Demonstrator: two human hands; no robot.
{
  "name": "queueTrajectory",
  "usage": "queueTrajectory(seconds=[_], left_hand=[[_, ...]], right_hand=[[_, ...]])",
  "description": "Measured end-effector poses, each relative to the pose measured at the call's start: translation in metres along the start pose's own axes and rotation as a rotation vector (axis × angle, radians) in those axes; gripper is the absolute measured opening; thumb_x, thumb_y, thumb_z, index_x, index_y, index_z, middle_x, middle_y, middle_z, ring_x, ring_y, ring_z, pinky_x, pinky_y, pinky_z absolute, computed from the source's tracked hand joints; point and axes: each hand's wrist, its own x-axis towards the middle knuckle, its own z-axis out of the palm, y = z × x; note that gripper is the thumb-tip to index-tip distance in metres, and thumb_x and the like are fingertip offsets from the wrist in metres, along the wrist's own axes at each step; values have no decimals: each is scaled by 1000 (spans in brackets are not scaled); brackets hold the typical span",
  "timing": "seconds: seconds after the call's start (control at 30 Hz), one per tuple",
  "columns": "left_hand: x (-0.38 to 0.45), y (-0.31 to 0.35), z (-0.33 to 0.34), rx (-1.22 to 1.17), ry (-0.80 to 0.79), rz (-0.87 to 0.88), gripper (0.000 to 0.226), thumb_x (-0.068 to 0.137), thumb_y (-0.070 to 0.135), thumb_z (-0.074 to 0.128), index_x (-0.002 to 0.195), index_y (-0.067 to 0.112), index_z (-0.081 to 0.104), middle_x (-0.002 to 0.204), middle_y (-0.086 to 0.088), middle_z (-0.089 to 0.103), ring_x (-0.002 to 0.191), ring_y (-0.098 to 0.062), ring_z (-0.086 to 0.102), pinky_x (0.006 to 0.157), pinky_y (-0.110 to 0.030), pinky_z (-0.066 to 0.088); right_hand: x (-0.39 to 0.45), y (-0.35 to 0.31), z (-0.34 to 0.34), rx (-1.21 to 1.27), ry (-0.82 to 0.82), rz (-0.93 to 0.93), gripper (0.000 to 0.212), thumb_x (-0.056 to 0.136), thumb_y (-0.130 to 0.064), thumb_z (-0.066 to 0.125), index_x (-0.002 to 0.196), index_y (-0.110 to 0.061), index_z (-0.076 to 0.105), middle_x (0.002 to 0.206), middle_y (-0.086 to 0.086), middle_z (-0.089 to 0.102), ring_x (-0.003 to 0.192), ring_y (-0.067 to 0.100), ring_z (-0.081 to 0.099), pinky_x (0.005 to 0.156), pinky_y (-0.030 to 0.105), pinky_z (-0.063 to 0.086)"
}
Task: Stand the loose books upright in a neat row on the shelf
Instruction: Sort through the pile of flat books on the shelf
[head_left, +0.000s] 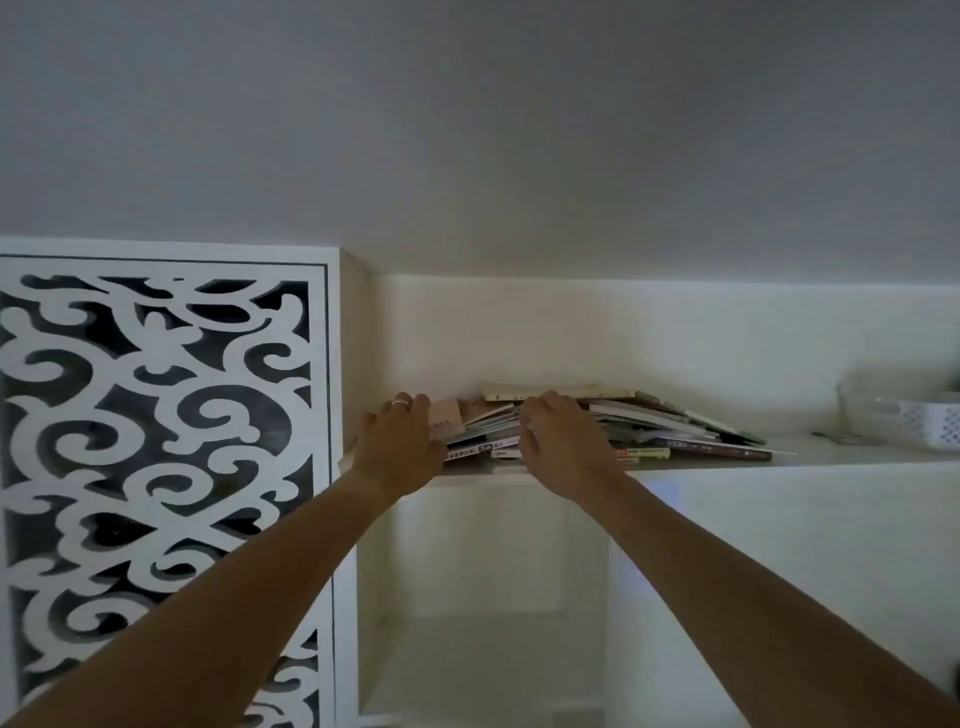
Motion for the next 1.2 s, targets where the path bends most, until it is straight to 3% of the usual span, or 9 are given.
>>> queueTrajectory(seconds=[0.3, 0.43, 0.57, 0.73, 0.77, 0.83, 0.9, 1.03, 1.2], left_hand=[[18, -28, 46, -47, -119, -56, 63, 98, 53, 53, 145, 14, 40, 138, -13, 57, 128, -35, 53, 111, -47, 36], [36, -35, 49, 77, -53, 38, 36, 105, 41, 43, 129, 17, 54, 114, -9, 70, 98, -30, 66, 90, -42, 53], [50, -40, 36, 104, 95, 78, 37, 105, 48, 41, 115, 19, 62, 91, -7, 73, 79, -31, 68, 76, -42, 57], [49, -32, 44, -144, 443, -37, 28, 108, 36, 47, 123, 19, 62, 87, -4, 72, 74, -26, 67, 63, -31, 48], [45, -31, 50, -242, 534, -82, 28, 108, 36, 47, 128, 21, 60, 92, -3, 74, 78, -24, 69, 65, -34, 54], [40, -30, 64, -435, 634, -106, 31, 109, 36, 46, 134, 22, 57, 99, -1, 73, 85, -19, 71, 71, -40, 61], [39, -28, 73, -504, 621, -20, 35, 109, 40, 45, 138, 22, 55, 107, 1, 71, 93, -18, 70, 76, -43, 60], [40, -36, 71, -508, 532, 152, 41, 107, 29, 45, 147, 19, 48, 124, 0, 66, 104, -22, 67, 87, -46, 55], [44, -65, 51, -655, 340, 118, 49, 98, 10, 33, 142, 11, 54, 106, 3, 70, 95, -11, 67, 84, -27, 54]], right_hand=[[2, -7, 43, 78, 104, -85, 17, 94, -14, 58, 108, -7, 63, 110, 11, 60, 102, 30, 56, 80, 38, 47], [24, -7, 57, 109, 137, -144, 33, 93, -12, 60, 125, -6, 60, 121, 11, 60, 112, 30, 54, 93, 40, 49], [57, -9, 74, 168, 153, -179, 34, 94, -14, 57, 127, -8, 53, 118, 11, 58, 108, 30, 54, 90, 42, 50], [96, -29, 72, 770, 91, 128, 31, 107, -30, 39, 118, -7, 56, 99, 12, 68, 84, 28, 69, 65, 26, 51], [106, -35, 69, 991, -19, 259, 41, 108, -40, 34, 119, -8, 57, 99, 13, 71, 78, 27, 74, 66, 22, 55], [125, -44, 65, 1388, -299, 446, 58, 103, -61, 31, 120, -13, 57, 105, 16, 72, 76, 29, 77, 77, 35, 64], [140, -50, 64, 1502, -447, 473, 58, 99, -66, 40, 111, -14, 62, 101, 15, 75, 84, 29, 77, 82, 48, 63], [155, -65, 71, 1482, -389, 471, 25, 98, -32, 50, 95, -11, 61, 86, 9, 72, 88, 27, 72, 91, 54, 60], [159, -93, 88, 1275, -88, 300, 23, 104, -31, 44, 107, -12, 59, 108, 10, 69, 90, 21, 66, 69, 26, 53]])
